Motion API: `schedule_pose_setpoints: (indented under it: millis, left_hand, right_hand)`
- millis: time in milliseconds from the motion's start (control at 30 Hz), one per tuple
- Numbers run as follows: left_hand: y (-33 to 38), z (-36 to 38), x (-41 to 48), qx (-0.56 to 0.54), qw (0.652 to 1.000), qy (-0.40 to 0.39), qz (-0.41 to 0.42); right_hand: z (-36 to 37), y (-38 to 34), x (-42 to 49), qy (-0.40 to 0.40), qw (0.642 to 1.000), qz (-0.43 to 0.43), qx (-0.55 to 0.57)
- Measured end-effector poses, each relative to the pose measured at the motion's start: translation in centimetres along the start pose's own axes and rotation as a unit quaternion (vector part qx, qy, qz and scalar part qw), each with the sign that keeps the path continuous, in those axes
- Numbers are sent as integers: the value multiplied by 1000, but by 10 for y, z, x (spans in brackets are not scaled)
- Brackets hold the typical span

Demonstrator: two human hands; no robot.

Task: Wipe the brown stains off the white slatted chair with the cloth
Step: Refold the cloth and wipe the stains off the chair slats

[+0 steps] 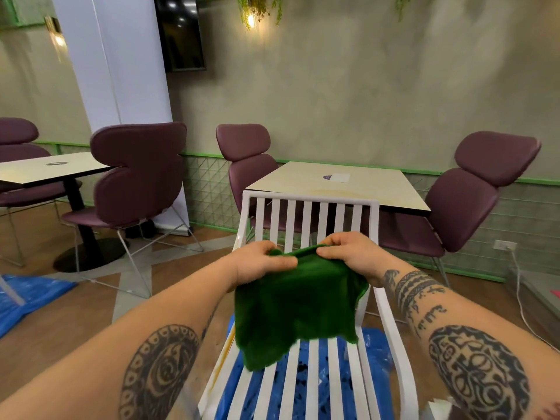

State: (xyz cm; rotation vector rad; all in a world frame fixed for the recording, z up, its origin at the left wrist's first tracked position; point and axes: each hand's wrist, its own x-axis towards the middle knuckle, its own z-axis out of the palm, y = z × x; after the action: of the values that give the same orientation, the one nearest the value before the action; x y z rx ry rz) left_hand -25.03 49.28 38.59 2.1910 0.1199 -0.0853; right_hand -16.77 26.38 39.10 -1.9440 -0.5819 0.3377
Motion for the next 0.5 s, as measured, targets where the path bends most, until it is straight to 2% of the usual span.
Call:
schedule_pose_setpoints:
  millis: [67, 100, 200, 300, 367, 433, 500]
  left_hand:
    - [2, -4, -3, 50, 993, -106, -31]
    - [1, -5, -3, 39, 988, -144, -50]
    - [0, -1, -8, -88, 978, -176, -65]
    - [-3, 13, -9, -260, 957, -123, -40]
    - [-4, 24, -6, -355, 932, -54, -48]
    - [-8, 35, 1, -421, 905, 14, -65]
    - [-13, 45, 5, -467, 878, 54, -84]
  right_hand:
    - [-4, -5, 1, -40, 997, 24, 69]
    - [-5, -6, 1, -58, 994, 36, 87]
    - [-5, -3, 2, -66, 990, 42, 121]
    - [3, 12, 4, 42, 997, 10, 65]
    - [14, 29, 2, 128, 992, 19, 12]
    - [28, 49, -2, 136, 985, 97, 35]
    - [44, 69, -10, 73, 963, 246, 77]
